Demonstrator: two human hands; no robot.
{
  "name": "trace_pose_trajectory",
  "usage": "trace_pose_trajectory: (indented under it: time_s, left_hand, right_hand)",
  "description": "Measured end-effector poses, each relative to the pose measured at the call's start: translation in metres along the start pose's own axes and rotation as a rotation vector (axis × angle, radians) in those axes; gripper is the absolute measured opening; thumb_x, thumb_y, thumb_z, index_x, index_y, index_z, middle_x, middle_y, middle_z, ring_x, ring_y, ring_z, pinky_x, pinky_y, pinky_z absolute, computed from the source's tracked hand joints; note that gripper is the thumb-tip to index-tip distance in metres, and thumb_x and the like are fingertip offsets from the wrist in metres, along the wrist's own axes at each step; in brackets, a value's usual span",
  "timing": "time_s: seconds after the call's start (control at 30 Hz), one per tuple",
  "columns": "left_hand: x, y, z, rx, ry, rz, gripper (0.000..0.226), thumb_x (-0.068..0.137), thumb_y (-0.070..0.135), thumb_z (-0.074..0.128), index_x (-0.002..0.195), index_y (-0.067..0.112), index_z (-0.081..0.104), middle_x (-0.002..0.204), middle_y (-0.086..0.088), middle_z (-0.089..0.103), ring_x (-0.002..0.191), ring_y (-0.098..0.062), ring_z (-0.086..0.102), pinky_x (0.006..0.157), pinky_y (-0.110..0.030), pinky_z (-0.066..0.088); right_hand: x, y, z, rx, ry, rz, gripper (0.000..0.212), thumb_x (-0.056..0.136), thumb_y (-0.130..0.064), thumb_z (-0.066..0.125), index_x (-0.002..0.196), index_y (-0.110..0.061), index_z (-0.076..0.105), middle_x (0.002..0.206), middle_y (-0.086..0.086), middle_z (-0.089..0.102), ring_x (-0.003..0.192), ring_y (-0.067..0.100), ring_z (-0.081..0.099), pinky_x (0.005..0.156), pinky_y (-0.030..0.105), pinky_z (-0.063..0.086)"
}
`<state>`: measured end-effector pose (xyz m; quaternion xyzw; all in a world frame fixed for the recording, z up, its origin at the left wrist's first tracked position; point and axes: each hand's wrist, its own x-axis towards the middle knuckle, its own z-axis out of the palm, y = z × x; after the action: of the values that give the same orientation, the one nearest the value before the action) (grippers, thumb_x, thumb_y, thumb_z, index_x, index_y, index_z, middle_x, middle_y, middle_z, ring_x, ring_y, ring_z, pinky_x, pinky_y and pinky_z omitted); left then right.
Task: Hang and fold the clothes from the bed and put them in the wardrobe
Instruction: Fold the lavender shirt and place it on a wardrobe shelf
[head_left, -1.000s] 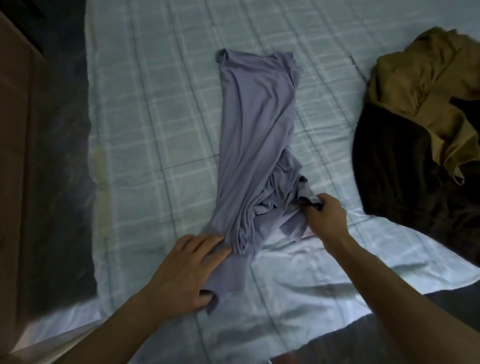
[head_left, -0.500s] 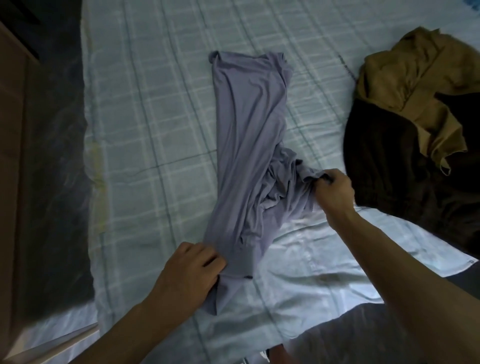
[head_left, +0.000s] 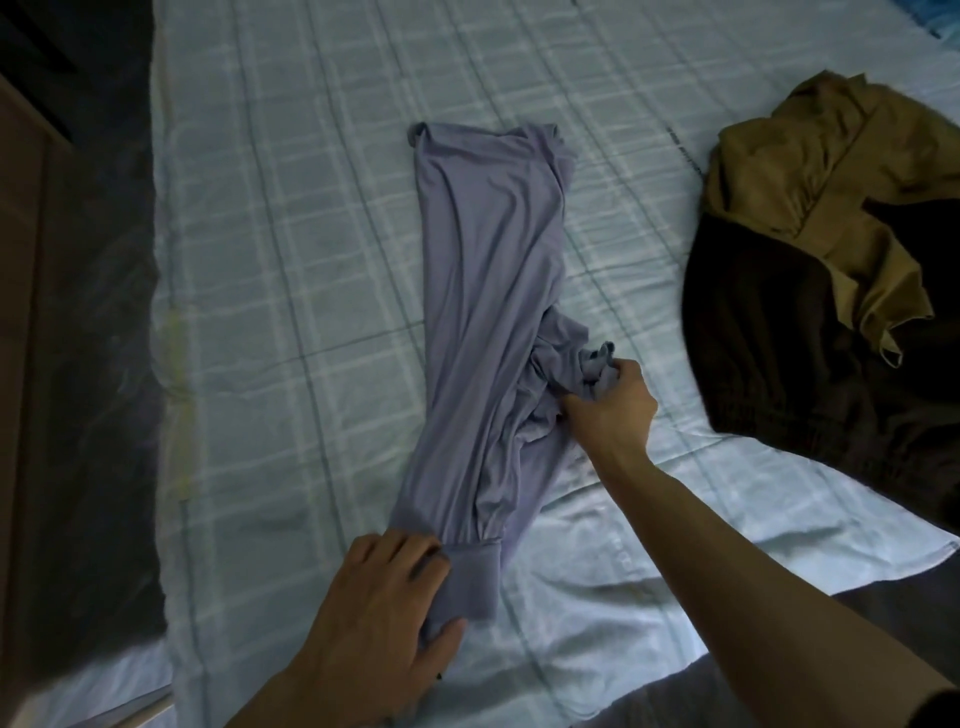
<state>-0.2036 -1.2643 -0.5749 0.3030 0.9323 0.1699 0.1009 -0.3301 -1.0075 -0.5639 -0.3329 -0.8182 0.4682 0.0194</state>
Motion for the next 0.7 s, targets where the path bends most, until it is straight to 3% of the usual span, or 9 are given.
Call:
trace_pose_trajectory:
  time_s: [0.07, 0.13, 0.2, 0.3, 0.37, 0.47, 0.57, 0.7]
  left_hand:
    - [0.0, -0.001, -0.001, 0.005, -0.014, 0.007, 0.042, 0.076, 0.057, 0.065, 0.1, 0.023, 0.067, 0.108, 0.004, 0.06, 0.093, -0.018, 0.06, 0.077, -0.038, 0.05]
    - [0.0, -0.003, -0.001, 0.002, -0.023, 0.002, 0.045, 0.074, 0.058, 0.066, 0.1, 0.022, 0.067, 0.108, 0.004, 0.061, 0.094, -0.02, 0.061, 0.077, -0.038, 0.05]
    - [0.001, -0.002, -0.001, 0.009, -0.038, 0.002, 0.05, 0.069, 0.061, 0.067, 0.1, 0.021, 0.067, 0.108, 0.003, 0.061, 0.093, -0.021, 0.061, 0.076, -0.04, 0.05]
    - [0.001, -0.003, -0.001, 0.004, -0.053, 0.005, 0.059, 0.061, 0.067, 0.068, 0.098, 0.021, 0.066, 0.106, 0.003, 0.06, 0.092, -0.022, 0.061, 0.074, -0.041, 0.051]
    - [-0.001, -0.004, -0.002, 0.016, -0.078, 0.002, 0.067, 0.057, 0.073, 0.065, 0.1, 0.022, 0.065, 0.109, 0.004, 0.059, 0.094, -0.021, 0.06, 0.076, -0.04, 0.051]
    - [-0.004, -0.008, -0.003, 0.016, -0.1, 0.016, 0.078, 0.053, 0.079, 0.063, 0.108, 0.024, 0.063, 0.117, 0.007, 0.056, 0.101, -0.019, 0.058, 0.081, -0.038, 0.049]
    - [-0.008, -0.014, -0.003, 0.019, -0.104, 0.073, 0.089, 0.05, 0.081, 0.062, 0.117, 0.024, 0.059, 0.122, 0.008, 0.053, 0.105, -0.016, 0.054, 0.086, -0.034, 0.041]
    - [-0.017, -0.025, -0.003, 0.043, -0.195, 0.14, 0.097, 0.05, 0.072, 0.06, 0.133, 0.022, 0.05, 0.135, 0.004, 0.05, 0.116, -0.017, 0.052, 0.095, -0.034, 0.046]
  right_hand:
    - [-0.005, -0.007, 0.002, 0.067, 0.065, -0.134, 0.04, 0.079, -0.002, 0.072, 0.115, -0.005, 0.057, 0.082, -0.012, 0.056, 0.075, -0.002, 0.06, 0.054, 0.002, 0.042]
    - [-0.012, -0.023, 0.008, 0.137, 0.031, -0.34, 0.043, 0.08, 0.0, 0.071, 0.12, -0.008, 0.058, 0.089, -0.011, 0.062, 0.078, -0.012, 0.059, 0.066, 0.001, 0.043]
    - [-0.02, -0.038, 0.018, 0.145, -0.204, -0.549, 0.063, 0.081, -0.004, 0.075, 0.138, -0.016, 0.05, 0.115, -0.006, 0.064, 0.096, -0.011, 0.059, 0.085, 0.006, 0.045]
    - [-0.027, -0.041, 0.034, -0.101, -0.586, -0.798, 0.081, 0.086, -0.02, 0.074, 0.153, -0.013, 0.028, 0.151, -0.001, 0.039, 0.136, 0.008, 0.039, 0.113, 0.019, 0.03]
    - [-0.033, -0.031, 0.037, -0.314, -0.648, -0.824, 0.074, 0.093, -0.035, 0.064, 0.153, -0.013, 0.029, 0.157, 0.009, 0.032, 0.145, 0.022, 0.028, 0.119, 0.031, 0.023]
    - [-0.038, -0.008, 0.038, -0.604, -0.637, -0.874, 0.069, 0.093, -0.046, 0.053, 0.15, -0.01, 0.037, 0.157, 0.018, 0.031, 0.146, 0.037, 0.024, 0.117, 0.049, 0.027]
    - [-0.04, 0.005, 0.039, -0.851, -0.693, -0.86, 0.076, 0.094, -0.049, 0.056, 0.155, -0.019, 0.023, 0.165, 0.012, 0.008, 0.152, 0.032, 0.002, 0.12, 0.05, 0.019]
    - [-0.057, 0.012, 0.033, -0.871, -0.67, -0.883, 0.078, 0.093, -0.048, 0.055, 0.156, -0.021, 0.019, 0.165, 0.009, 0.0, 0.152, 0.03, -0.007, 0.121, 0.053, 0.009]
